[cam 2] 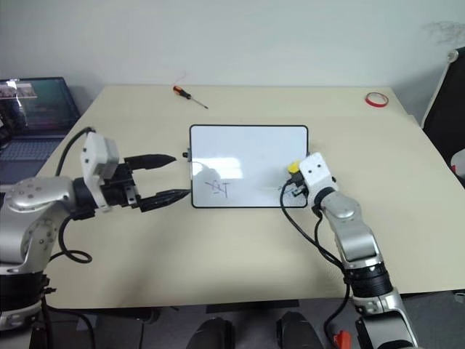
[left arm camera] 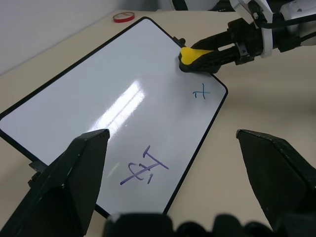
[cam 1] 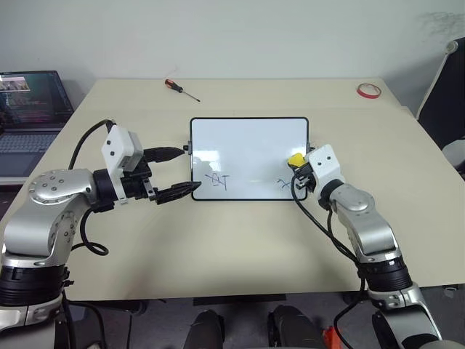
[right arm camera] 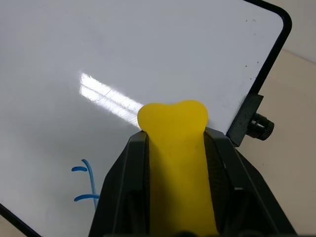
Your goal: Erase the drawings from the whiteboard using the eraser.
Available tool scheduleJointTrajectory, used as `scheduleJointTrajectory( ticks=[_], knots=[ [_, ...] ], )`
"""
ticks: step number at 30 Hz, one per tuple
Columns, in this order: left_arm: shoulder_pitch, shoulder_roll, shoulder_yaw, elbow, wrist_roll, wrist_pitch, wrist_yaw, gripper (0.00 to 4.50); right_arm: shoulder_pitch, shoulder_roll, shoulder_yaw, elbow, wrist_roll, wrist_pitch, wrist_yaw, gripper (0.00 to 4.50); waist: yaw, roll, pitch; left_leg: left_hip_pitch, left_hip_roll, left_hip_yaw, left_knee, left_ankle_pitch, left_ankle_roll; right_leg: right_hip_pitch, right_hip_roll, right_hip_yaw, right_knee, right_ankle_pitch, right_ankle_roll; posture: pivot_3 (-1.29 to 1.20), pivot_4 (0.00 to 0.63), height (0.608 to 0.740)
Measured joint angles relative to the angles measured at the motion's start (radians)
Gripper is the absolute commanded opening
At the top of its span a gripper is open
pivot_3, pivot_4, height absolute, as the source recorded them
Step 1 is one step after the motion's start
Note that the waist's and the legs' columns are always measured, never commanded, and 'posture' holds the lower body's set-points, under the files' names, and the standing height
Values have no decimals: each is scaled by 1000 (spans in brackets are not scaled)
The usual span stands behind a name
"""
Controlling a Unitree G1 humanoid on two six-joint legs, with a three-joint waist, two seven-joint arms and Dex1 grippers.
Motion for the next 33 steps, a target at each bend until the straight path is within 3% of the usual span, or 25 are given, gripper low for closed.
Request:
scheduleJointTrajectory(
  ticks=[8, 14, 21, 26, 33],
  knots=[
    [-9, -7, -4, 4, 0, -1, -4, 4500, 86, 22, -128, -130, 178, -1, 56, 1150, 2, 1, 1, -7, 1, 0, 0, 0, 0, -6, 0, 0, -1, 0, 1, 0, 150, 740],
    [52, -8, 5, -9, -3, 2, 1, 4500, 401, -174, -187, -286, 235, -160, 251, 1150, 9, 1, 2, -7, 1, 1, -2, 0, 0, -5, -1, 0, -5, -1, 1, 0, 150, 740],
    [103, -8, 32, -52, -16, 8, 5, 4500, 617, -278, -179, -267, 231, -453, 443, 1150, 0, -1, 3, -2, 0, 2, -1, 0, 0, -1, 0, 1, -3, -1, 1, 0, 150, 740],
    [121, -7, 49, -68, -28, 22, 10, 4500, 562, -270, -154, -242, 228, -500, 443, 1150, 1, -2, 5, 0, 0, 1, 0, 0, 0, 0, 0, 1, -2, -1, 1, 0, 150, 740],
    [121, -6, 50, -75, -29, 25, 23, 4500, 358, -212, -61, -169, 141, -530, 367, 1150, 6, -3, 5, -1, 0, 0, -1, 0, 0, 0, 0, 0, -3, -2, 1, 0, 150, 740]
  ],
)
